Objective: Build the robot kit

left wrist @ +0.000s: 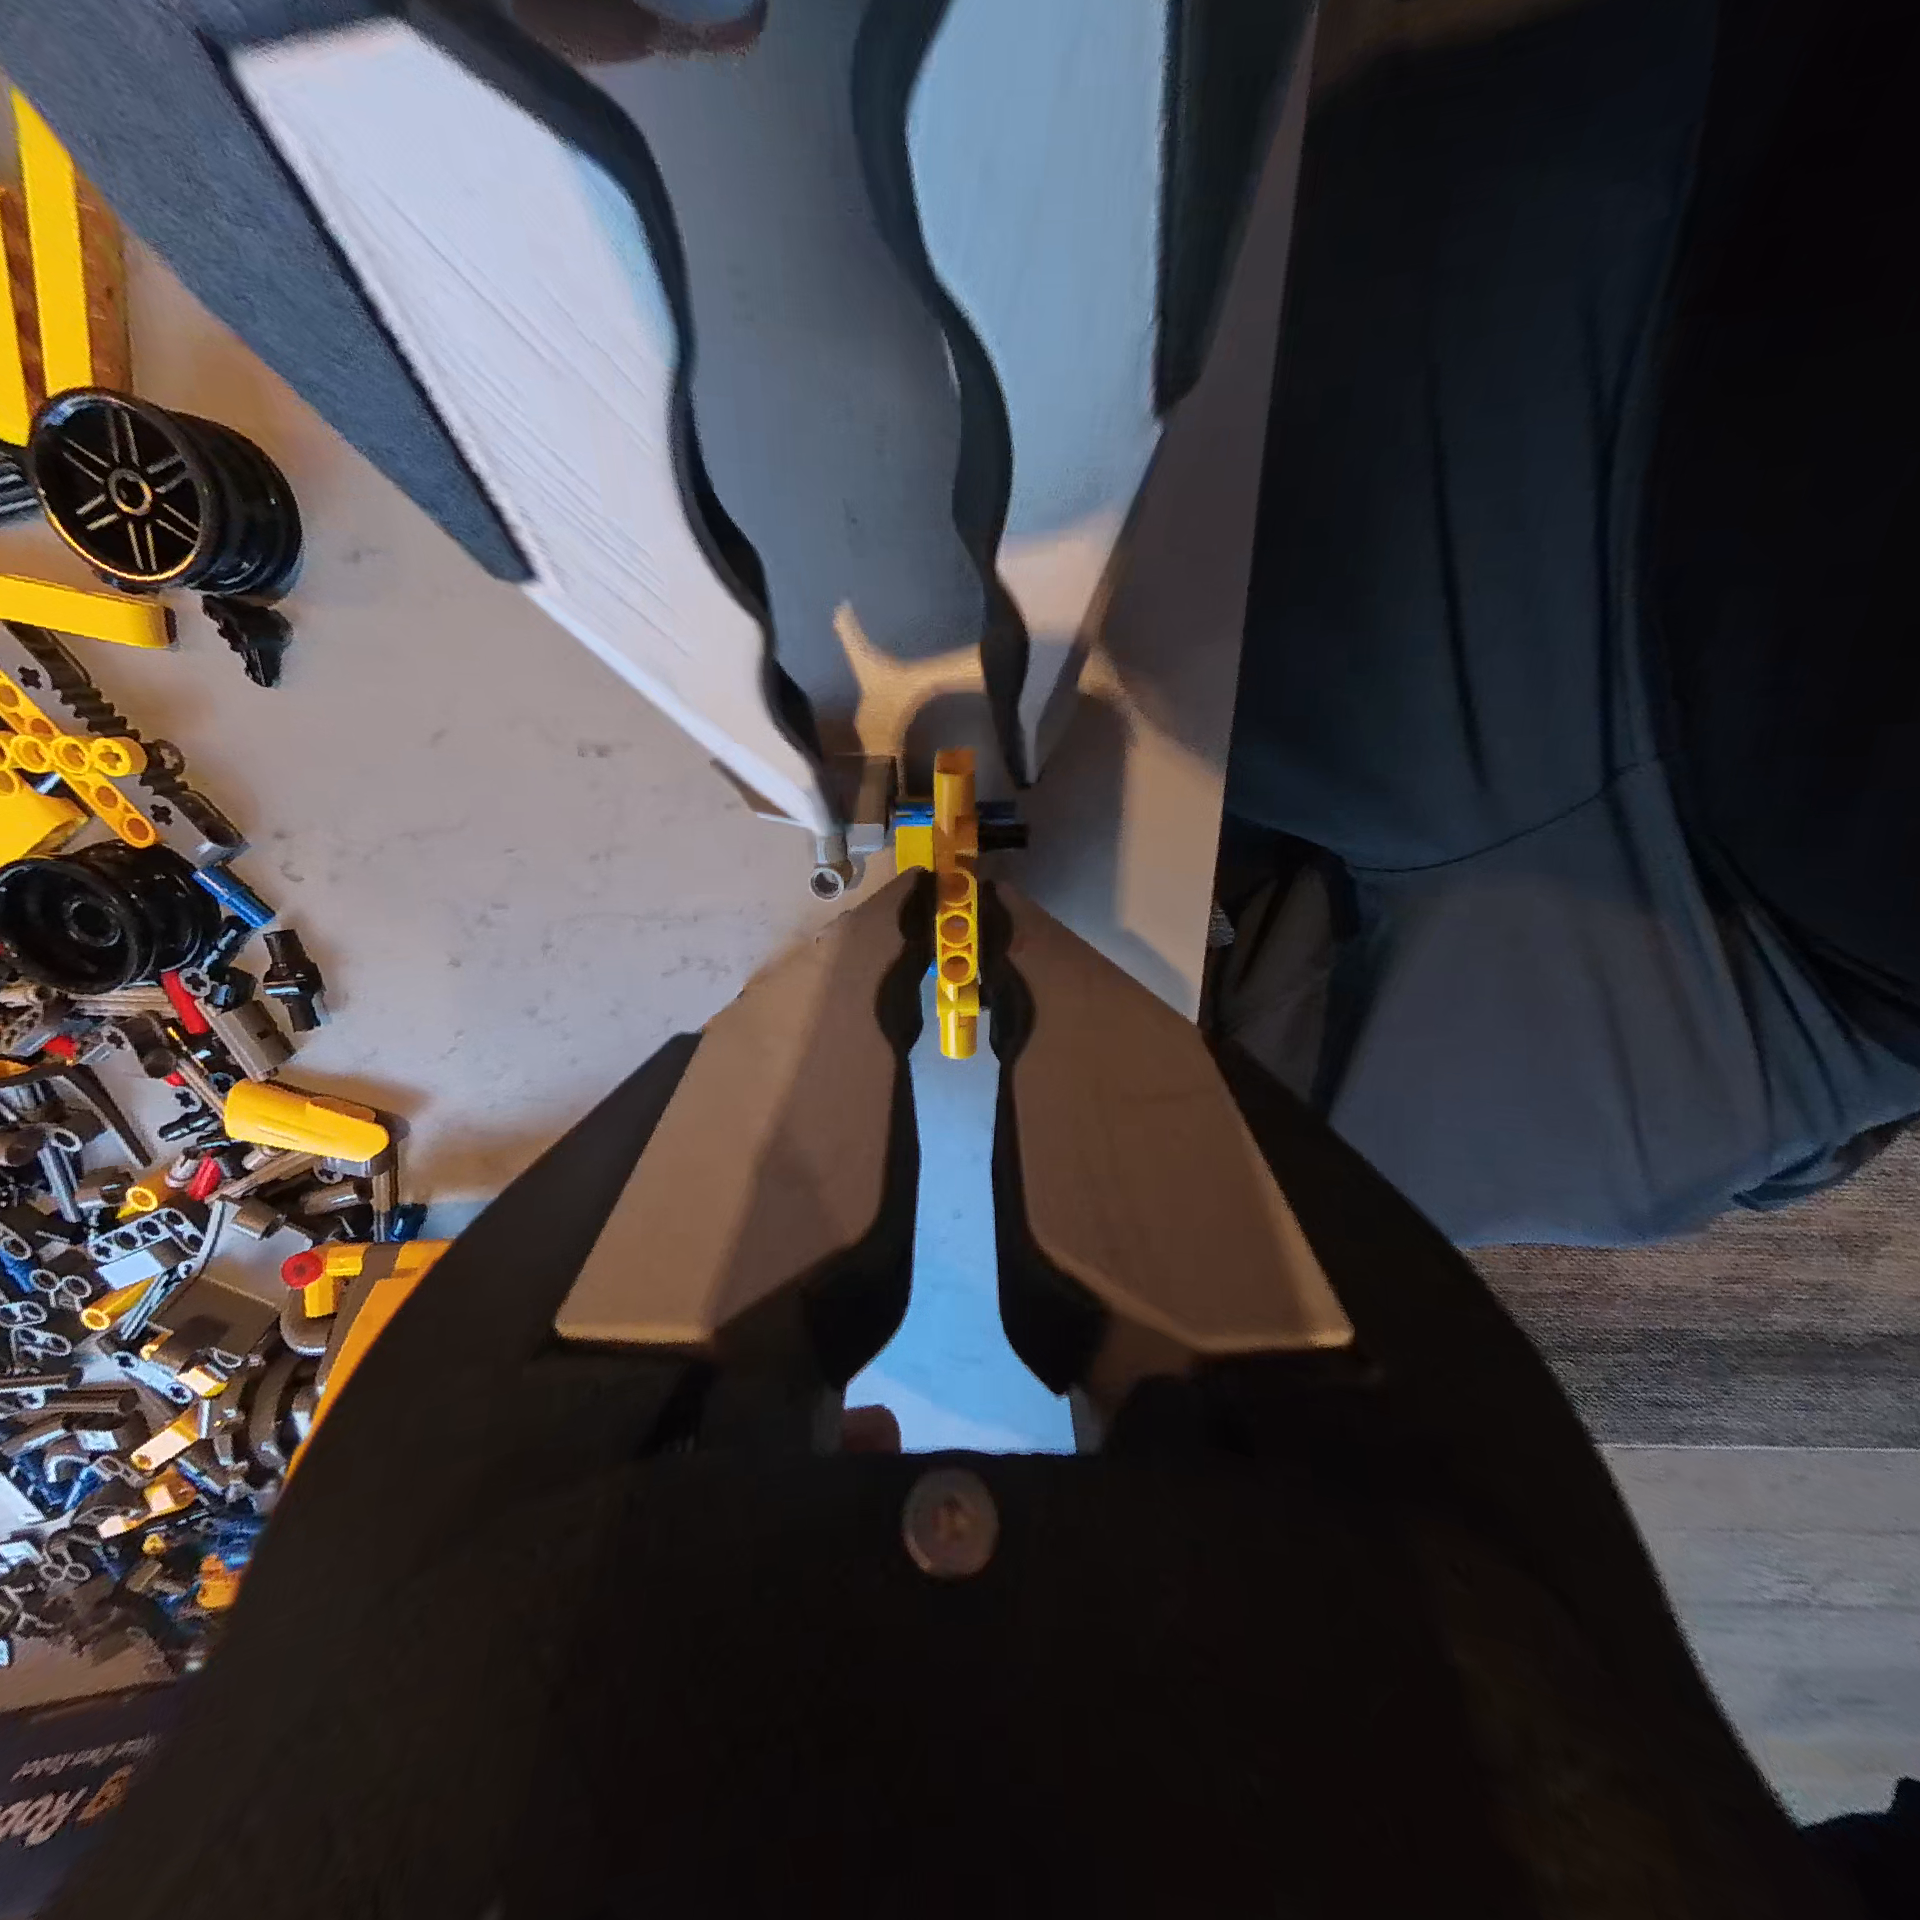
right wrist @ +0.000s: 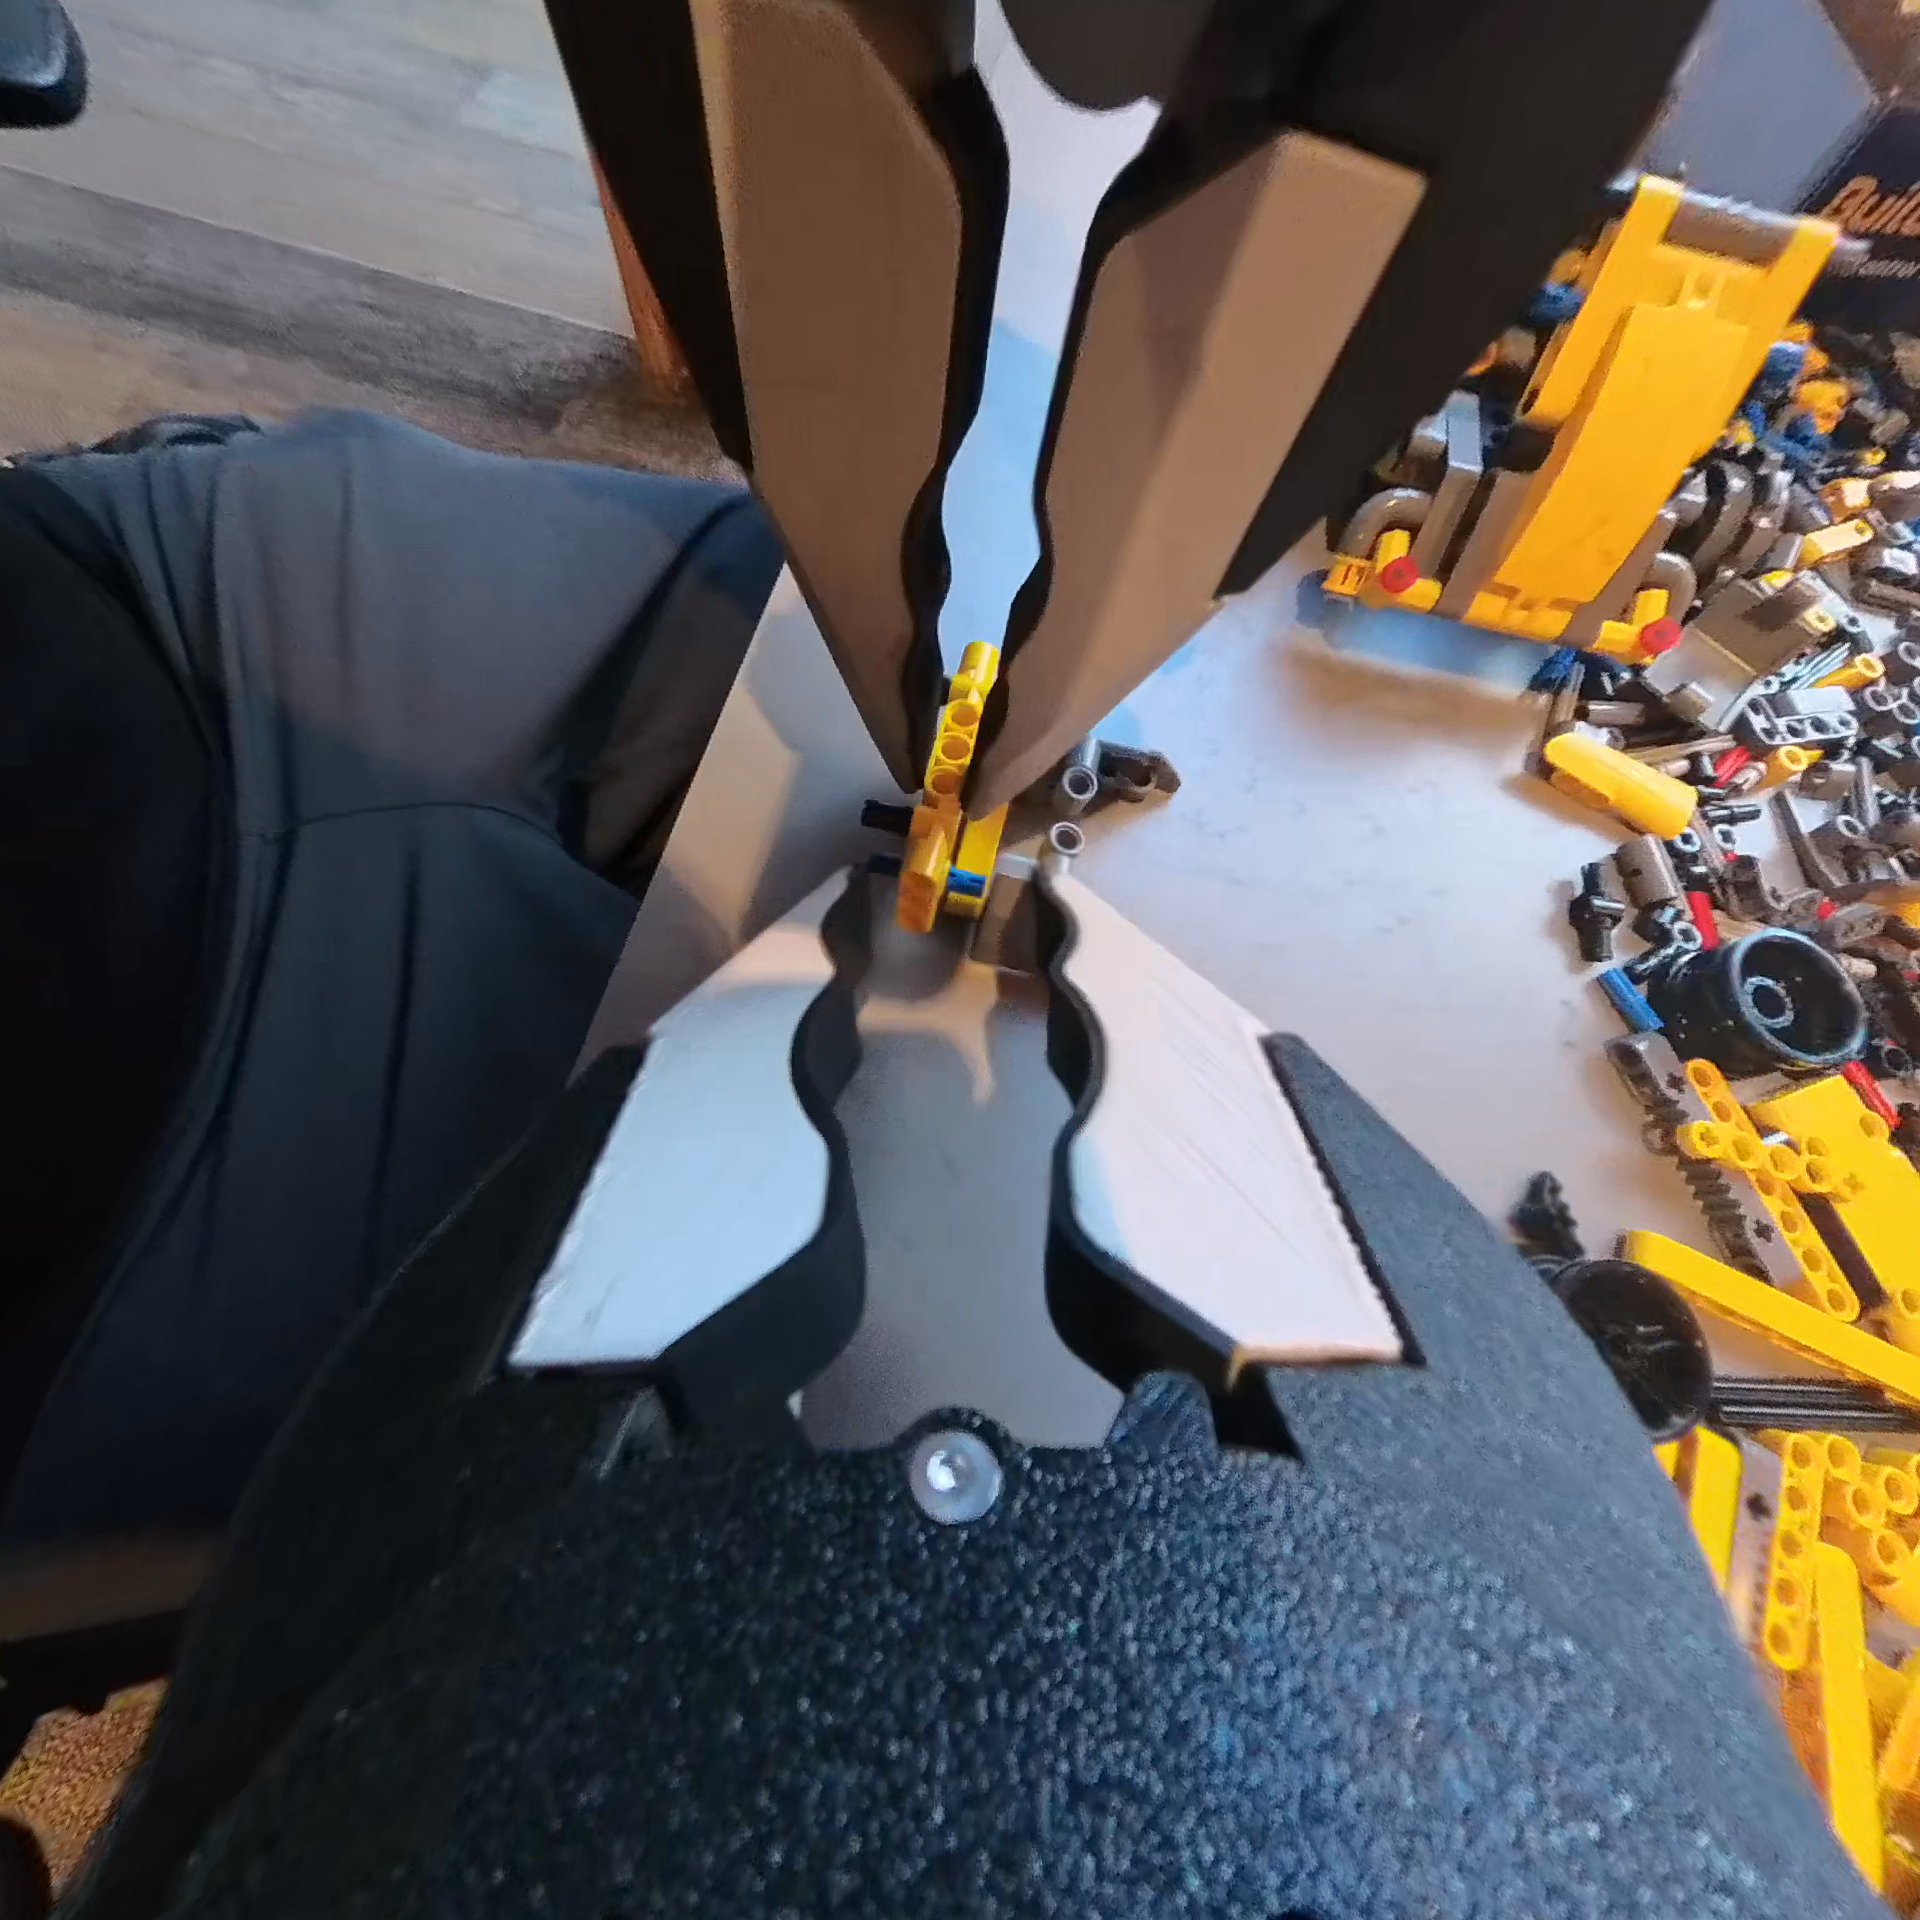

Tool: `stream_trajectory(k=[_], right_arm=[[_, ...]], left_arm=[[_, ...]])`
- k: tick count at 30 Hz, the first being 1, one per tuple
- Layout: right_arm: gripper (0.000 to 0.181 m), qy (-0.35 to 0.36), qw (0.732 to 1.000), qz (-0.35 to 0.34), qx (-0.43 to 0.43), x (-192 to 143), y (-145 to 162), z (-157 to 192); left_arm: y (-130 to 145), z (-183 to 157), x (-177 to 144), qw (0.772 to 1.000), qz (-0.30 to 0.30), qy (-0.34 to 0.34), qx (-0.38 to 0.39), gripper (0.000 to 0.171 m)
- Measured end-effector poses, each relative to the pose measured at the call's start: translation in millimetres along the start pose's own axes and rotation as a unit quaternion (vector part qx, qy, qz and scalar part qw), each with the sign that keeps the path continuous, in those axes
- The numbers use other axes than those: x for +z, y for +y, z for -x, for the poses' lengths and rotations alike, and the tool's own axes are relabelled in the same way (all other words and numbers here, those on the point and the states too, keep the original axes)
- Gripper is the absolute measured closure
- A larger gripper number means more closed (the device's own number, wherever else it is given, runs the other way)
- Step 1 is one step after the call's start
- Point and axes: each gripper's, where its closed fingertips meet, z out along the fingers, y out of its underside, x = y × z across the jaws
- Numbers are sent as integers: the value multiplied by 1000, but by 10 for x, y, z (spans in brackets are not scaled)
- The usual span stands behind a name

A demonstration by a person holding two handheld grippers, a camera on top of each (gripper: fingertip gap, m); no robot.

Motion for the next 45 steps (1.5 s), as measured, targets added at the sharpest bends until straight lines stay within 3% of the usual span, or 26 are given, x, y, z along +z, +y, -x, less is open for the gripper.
stream_trajectory(k=[1,3,7,12,16,19,22,37,41,45], right_arm=[[160,1,1000,7,-1,19,17,4],[172,-6,1000,12,2,42,36,32],[173,-1,1000,5,28,10,51,12],[174,-5,999,-11,51,-47,56,23],[174,-8,999,-1,40,-18,69,54],[174,4,999,6,36,-6,94,22],[174,3,999,2,42,-2,82,9],[174,1,998,14,53,74,85,-28],[174,1,998,12,58,67,83,-38],[174,2,998,19,55,77,101,-30]], left_arm=[[-10,2,-7,1000,-1,0,0,165],[-21,28,-23,1000,-3,-8,-1,165],[-15,-9,-54,1000,-24,-7,-14,159],[193,140,-177,993,-86,-34,-66,102],[311,204,-71,986,-142,6,-86,88],[280,142,56,981,-164,49,-86,88],[284,144,179,985,-153,34,-67,88],[211,217,79,964,-260,6,-56,106],[175,108,53,973,-230,17,-32,124],[194,101,58,979,-199,18,-45,123]])
